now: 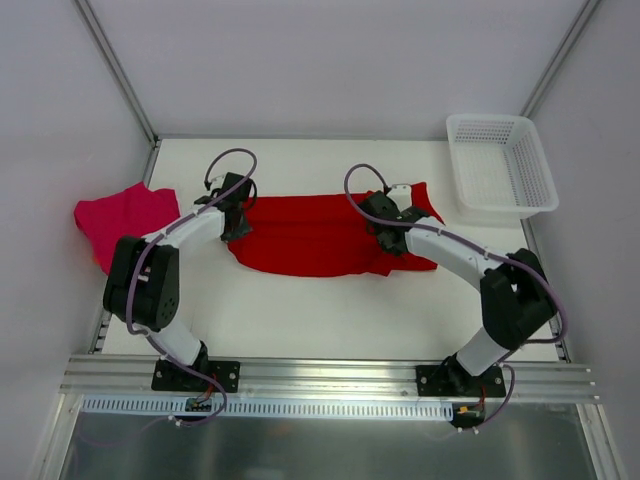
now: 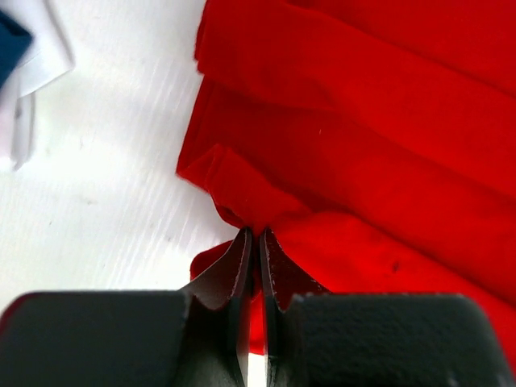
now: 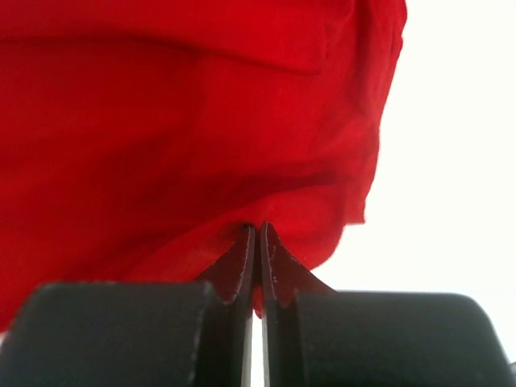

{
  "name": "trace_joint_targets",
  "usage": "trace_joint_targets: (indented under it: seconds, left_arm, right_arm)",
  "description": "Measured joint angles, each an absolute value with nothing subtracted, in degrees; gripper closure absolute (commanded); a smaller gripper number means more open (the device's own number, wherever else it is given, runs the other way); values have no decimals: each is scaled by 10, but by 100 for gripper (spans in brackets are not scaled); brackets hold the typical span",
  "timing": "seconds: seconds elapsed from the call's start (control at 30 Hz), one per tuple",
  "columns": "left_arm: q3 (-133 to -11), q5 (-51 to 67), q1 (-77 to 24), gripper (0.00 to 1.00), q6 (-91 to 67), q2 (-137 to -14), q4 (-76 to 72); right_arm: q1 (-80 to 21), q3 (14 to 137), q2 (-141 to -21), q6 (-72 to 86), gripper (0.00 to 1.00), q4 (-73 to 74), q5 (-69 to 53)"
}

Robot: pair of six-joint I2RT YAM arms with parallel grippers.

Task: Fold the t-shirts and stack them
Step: Fold the tshirt

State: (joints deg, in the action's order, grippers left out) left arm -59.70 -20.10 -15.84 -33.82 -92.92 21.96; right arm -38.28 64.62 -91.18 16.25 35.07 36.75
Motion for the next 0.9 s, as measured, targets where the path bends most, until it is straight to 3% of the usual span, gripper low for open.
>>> trace_joint_targets:
  seconds: [0.43,0.9]
  left_arm:
    - [-677,-226,-158,97,-337,-1006,246]
    - [-688,-236,-147,96,-335,-1010,268]
  right_arm:
    - [-244,755,-1026,69,99,331,366]
    - [-233,892,-1139,12,100,328,353]
